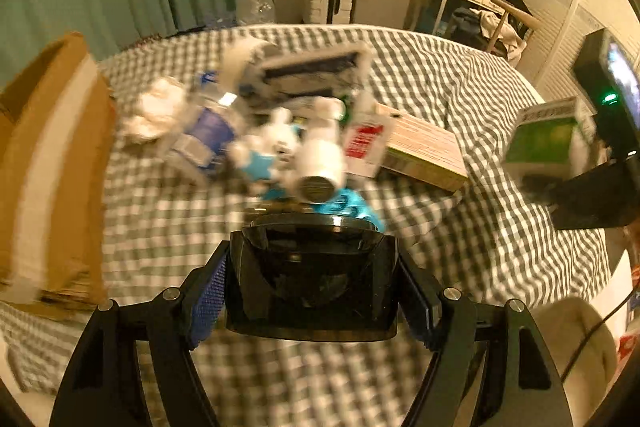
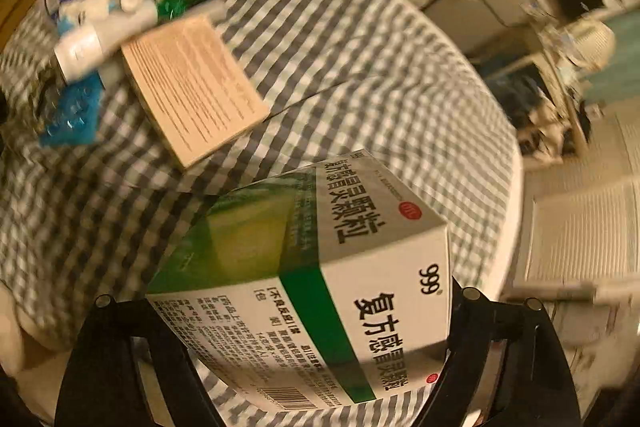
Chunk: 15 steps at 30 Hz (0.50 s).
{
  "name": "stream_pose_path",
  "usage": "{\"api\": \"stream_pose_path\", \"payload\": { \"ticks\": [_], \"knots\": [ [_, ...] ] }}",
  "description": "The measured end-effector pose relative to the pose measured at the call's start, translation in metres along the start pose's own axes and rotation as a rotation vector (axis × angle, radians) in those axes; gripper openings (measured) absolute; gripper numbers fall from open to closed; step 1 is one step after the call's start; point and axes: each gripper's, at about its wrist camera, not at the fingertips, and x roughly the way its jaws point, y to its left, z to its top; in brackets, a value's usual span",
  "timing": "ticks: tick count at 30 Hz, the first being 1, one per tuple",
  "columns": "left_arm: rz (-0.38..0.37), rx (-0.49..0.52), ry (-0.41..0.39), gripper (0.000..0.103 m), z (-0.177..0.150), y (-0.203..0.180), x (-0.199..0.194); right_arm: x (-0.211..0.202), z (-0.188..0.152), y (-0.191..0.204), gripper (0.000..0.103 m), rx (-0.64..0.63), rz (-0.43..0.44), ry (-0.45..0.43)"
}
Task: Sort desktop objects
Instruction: 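Grasp the green-white medicine box with the right gripper and carry it to the cardboard box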
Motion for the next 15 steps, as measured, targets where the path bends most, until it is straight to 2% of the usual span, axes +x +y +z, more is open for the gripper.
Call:
{"api": "stream_pose_path", "payload": {
  "ticks": [1,3,5,6,8,12,15],
  "knots": [
    [0.005,-0.002,-0.006,0.077,0.018,0.003,0.009,-0.018,0.001,0.004,0.084,0.009,0.004,-0.033],
    [0.022,0.009,-0.03,0.077,0.032,0.013,-0.006,-0.06,0.005,0.007,0.084,0.042,0.024,-0.09],
    [0.078,0.026,-0.076,0.077,0.046,0.028,-0.032,-0.11,0.011,0.01,0.084,0.088,0.067,-0.16],
    [0.091,0.033,-0.096,0.077,0.049,0.035,-0.047,-0.121,0.015,0.009,0.084,0.101,0.087,-0.18],
    [0.072,0.028,-0.131,0.077,0.065,0.054,-0.081,-0.166,0.019,0.014,0.084,0.125,0.144,-0.241],
    [0.036,-0.038,-0.147,0.077,0.089,0.097,-0.143,-0.232,0.032,0.035,0.084,0.143,0.246,-0.332],
    [0.104,-0.032,-0.18,0.077,0.101,0.121,-0.173,-0.276,0.046,0.06,0.084,0.161,0.296,-0.4]
  ]
}}
